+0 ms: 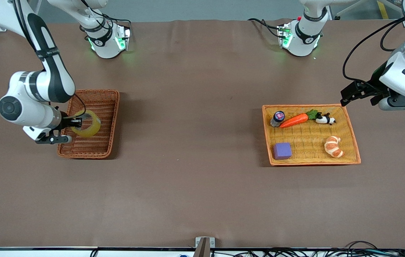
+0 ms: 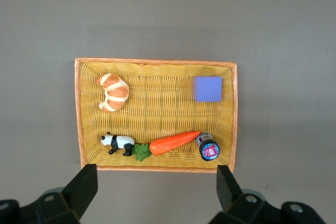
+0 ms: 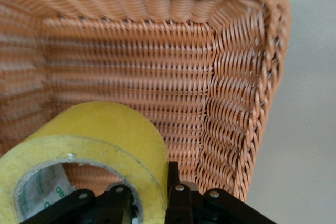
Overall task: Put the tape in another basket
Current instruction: 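Lower the tape into the brown basket while the left gripper withdraws, then open the right gripper and raise it away from the basket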
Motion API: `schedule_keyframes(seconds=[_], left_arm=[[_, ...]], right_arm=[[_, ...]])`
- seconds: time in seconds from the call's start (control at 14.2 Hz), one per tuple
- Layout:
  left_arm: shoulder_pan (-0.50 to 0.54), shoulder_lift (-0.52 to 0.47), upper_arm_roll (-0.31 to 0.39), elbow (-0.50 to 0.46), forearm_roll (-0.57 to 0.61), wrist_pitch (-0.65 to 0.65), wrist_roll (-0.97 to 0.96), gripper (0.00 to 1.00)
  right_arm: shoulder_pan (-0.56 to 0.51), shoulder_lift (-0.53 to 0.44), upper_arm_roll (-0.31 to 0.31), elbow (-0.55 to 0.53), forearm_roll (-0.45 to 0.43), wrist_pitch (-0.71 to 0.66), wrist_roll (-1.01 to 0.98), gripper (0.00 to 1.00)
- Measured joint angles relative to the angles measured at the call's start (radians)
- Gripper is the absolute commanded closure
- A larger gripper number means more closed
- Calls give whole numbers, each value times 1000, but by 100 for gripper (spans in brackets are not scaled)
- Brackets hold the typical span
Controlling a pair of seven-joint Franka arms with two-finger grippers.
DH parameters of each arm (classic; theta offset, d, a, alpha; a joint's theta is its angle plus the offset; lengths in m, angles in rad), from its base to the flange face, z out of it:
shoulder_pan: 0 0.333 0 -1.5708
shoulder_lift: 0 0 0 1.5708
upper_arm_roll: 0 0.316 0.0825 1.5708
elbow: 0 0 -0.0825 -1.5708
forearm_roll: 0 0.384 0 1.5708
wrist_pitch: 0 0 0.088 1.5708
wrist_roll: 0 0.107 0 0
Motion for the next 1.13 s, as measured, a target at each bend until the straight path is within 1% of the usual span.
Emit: schedule_keyframes(seconds=[0.14, 0.21, 0.28, 0.35, 0.42, 0.56, 0.71, 0.99, 1.13], left_arm=[[-16, 0, 29, 0, 0, 0, -3, 0], [-29, -1, 50, -2, 0, -2, -3, 0], [-36, -1, 63, -7, 0, -4, -3, 0], [-39, -1, 67, -13, 0, -4, -3, 0], [-40, -1, 69, -19, 0, -4, -3, 0], [-43, -1, 69, -27, 0, -3, -3, 0], [-54, -1, 70, -31, 0, -3, -3, 0], [-61, -1, 72, -35, 8, -2, -3, 0], [-59, -1, 75, -35, 8, -2, -3, 0]], right_arm=[[0, 14, -14, -43, 0, 60, -16, 95], [0, 24, -16, -50, 0, 75, -16, 86], [0, 36, -17, -50, 0, 82, -16, 63], [0, 47, -18, -50, 0, 86, -16, 12], [0, 55, -18, -50, 1, 87, -16, 0], [1, 56, -17, -39, 2, 87, -15, 0], [2, 37, -16, 28, 2, 46, -15, 0], [4, -29, -10, 271, 3, -152, -16, 0], [6, -44, 3, 385, 3, -233, -16, 0]])
